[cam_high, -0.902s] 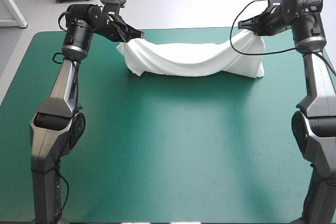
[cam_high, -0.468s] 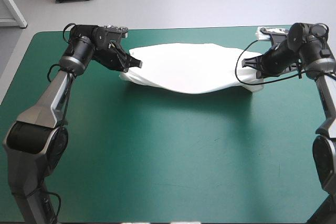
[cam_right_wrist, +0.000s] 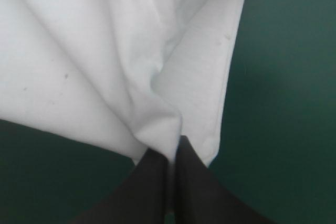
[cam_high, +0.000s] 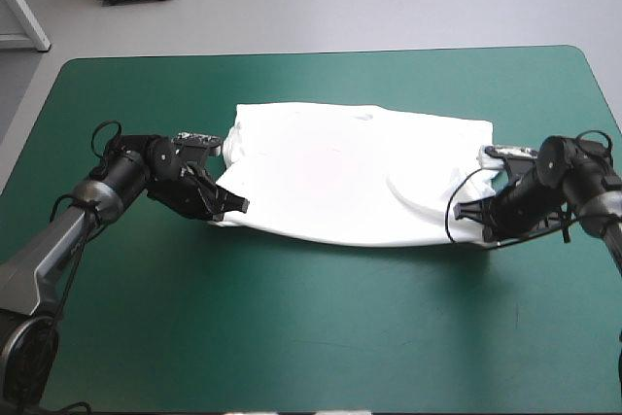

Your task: Fold the cloth

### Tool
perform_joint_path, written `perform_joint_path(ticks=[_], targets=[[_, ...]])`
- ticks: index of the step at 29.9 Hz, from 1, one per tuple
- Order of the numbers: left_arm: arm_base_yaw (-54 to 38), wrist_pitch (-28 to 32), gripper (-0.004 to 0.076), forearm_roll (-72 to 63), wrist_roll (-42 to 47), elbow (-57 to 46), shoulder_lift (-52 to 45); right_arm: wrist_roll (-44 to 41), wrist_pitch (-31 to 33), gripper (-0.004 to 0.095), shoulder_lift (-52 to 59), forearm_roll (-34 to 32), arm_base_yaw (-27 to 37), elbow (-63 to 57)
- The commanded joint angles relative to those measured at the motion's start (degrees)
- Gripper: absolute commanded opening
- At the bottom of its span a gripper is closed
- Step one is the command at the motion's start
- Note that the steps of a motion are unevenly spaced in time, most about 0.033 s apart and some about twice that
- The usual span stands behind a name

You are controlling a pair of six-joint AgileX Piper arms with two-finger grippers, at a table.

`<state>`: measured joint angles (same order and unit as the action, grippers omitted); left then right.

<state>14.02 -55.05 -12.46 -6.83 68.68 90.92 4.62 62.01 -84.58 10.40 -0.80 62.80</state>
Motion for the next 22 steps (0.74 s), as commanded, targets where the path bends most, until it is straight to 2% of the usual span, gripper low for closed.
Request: perform_joint_path(ticks=[1,10,17,22], targets=[[0.2,2.0,-0.0022,-3.5,-1.4,-4.4,-5.2,0.9,-2.4,-0.0017,5.4,0.3,0.5,-6.1],[2.0,3.1,-0.0022,-10.8,-4.4,-18.3,-9.4,1.6,-3.0,-0.0016,11.5,-1.2,0.5,-18.3],[4.1,4.4,-0.0022,-11.7,-4.0,-20.2,-10.7,0.9,-2.9,-0.0017,13.1,-2.7,0.5,-20.1],[4.1,3.0,-0.0022,-11.8,-3.7,-20.1,-10.7,0.3,-1.4,-0.0013,13.2,-2.7,0.5,-19.9]])
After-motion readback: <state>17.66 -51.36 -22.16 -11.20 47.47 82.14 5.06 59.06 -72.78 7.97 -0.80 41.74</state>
